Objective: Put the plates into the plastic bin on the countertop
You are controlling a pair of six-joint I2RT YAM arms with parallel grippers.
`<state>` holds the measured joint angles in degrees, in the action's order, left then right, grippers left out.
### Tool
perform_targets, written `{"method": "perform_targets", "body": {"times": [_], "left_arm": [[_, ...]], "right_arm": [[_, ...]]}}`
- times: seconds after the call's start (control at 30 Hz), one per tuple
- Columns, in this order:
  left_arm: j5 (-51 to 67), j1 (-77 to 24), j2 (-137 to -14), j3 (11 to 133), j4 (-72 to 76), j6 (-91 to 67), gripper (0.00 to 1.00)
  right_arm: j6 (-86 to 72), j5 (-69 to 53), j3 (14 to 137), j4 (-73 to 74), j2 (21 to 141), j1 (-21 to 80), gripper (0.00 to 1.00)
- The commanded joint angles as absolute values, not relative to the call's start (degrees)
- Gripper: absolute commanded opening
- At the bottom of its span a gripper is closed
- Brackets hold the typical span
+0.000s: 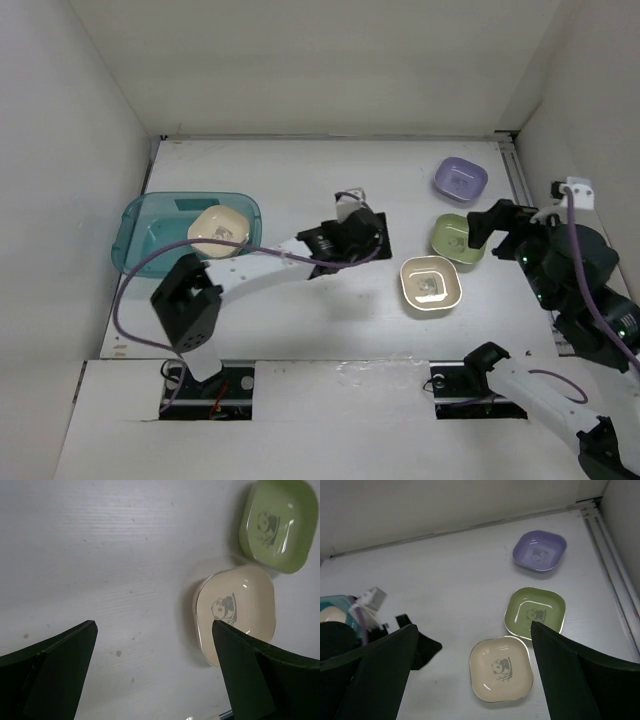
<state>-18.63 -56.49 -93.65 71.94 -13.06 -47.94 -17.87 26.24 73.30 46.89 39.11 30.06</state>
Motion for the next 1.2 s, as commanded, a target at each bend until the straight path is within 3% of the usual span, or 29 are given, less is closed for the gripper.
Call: {"method": "perform_targets", "body": {"times": [0.0, 0.13, 0.37, 0.5, 0.53, 0.67, 0.7, 0.77, 0.8, 1.03, 1.17], "left_arm": [[-19.34, -60.28, -99.03, 80.64, -12.66, -49.31, 1.00], [-18.72, -64.68, -111.41, 89.71, -17.40, -50.97, 1.00], [-18.11, -65.39, -116.35, 87.27, -14.59, -53.44, 0.89], [-17.58, -65.39, -119.78, 87.80, -15.12, -54.66, 0.67], [-17.58, -65.39, -119.79, 87.19, -15.12, -54.67, 0.51], [-17.58, -63.11, -118.39, 81.32, -13.63, -56.42, 0.51], [-17.58, -62.15, -117.08, 77.99, -12.75, -56.43, 0.44], [-18.27, -60.91, -115.59, 75.95, -14.31, -57.38, 0.09], [-20.80, -60.39, -114.36, 74.98, -15.63, -57.91, 0.00], [-30.48, -50.55, -86.61, 59.34, -23.81, -59.41, 0.00], [-28.50, -38.35, -68.61, 55.74, -24.88, -53.28, 0.00]], "right_arm": [[-19.69, 34.26, 77.77, 52.38, 37.18, 29.88, 1.00], [-19.69, 34.98, 79.10, 54.23, 37.18, 29.88, 1.00], [-19.16, 32.34, 77.88, 53.09, 35.24, 29.88, 1.00], [-18.63, 30.24, 77.26, 51.94, 34.72, 29.88, 1.00], [-18.63, 30.23, 77.26, 51.33, 34.72, 29.88, 1.00], [-18.02, 29.00, 76.73, 50.10, 34.19, 29.88, 1.00], [-18.02, 28.48, 76.73, 50.10, 34.19, 29.88, 1.00], [-18.02, 27.95, 76.12, 49.05, 34.19, 29.88, 1.00], [-18.02, 27.95, 76.11, 49.04, 34.19, 29.88, 1.00], [-18.02, 25.93, 75.50, 47.29, 34.19, 29.88, 1.00], [-18.02, 23.39, 73.57, 44.48, 34.72, 29.88, 1.00]]}}
